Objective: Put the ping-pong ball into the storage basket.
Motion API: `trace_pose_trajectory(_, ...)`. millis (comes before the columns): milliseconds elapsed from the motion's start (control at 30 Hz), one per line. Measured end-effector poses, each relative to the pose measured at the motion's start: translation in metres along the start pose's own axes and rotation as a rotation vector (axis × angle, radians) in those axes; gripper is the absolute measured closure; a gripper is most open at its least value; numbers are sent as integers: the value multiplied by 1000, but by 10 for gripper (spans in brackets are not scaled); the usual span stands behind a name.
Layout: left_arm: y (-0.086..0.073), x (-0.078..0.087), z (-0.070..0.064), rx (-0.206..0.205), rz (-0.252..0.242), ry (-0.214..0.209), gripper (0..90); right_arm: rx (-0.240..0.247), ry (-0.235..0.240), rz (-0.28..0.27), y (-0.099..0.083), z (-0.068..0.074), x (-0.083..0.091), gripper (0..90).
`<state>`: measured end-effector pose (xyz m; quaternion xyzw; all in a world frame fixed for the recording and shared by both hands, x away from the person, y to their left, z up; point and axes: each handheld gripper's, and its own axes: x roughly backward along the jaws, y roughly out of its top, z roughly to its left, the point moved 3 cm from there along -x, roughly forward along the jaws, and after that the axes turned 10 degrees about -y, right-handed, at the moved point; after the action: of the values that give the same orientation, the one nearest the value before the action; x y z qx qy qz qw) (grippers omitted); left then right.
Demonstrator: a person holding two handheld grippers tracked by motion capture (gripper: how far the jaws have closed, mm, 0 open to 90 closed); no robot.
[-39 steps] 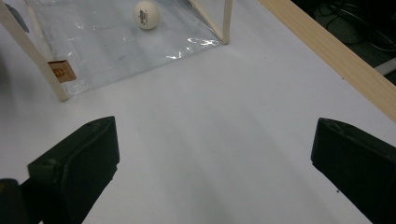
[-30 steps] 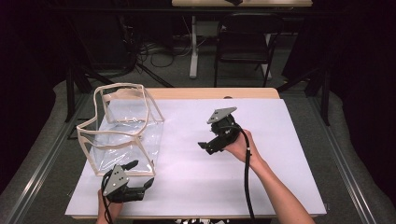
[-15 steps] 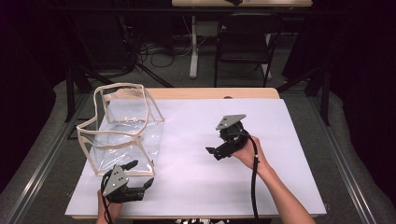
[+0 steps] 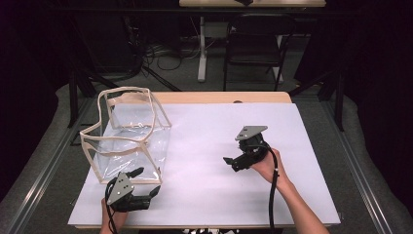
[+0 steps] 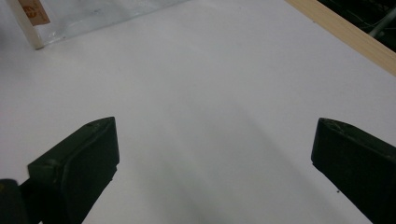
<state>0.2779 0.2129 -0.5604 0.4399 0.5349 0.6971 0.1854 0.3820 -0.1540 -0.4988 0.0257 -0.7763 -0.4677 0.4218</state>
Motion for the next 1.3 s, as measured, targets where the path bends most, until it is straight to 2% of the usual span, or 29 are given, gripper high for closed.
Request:
trace_pose_trajectory(733,-1,1,0,7,-3,3,161,-27,-52,-11,-32,-7,18,9)
trace_pose_trajectory(1300,-1,1,1,3,-1,3,161,-55,-73,-18,-60,-6,24,10)
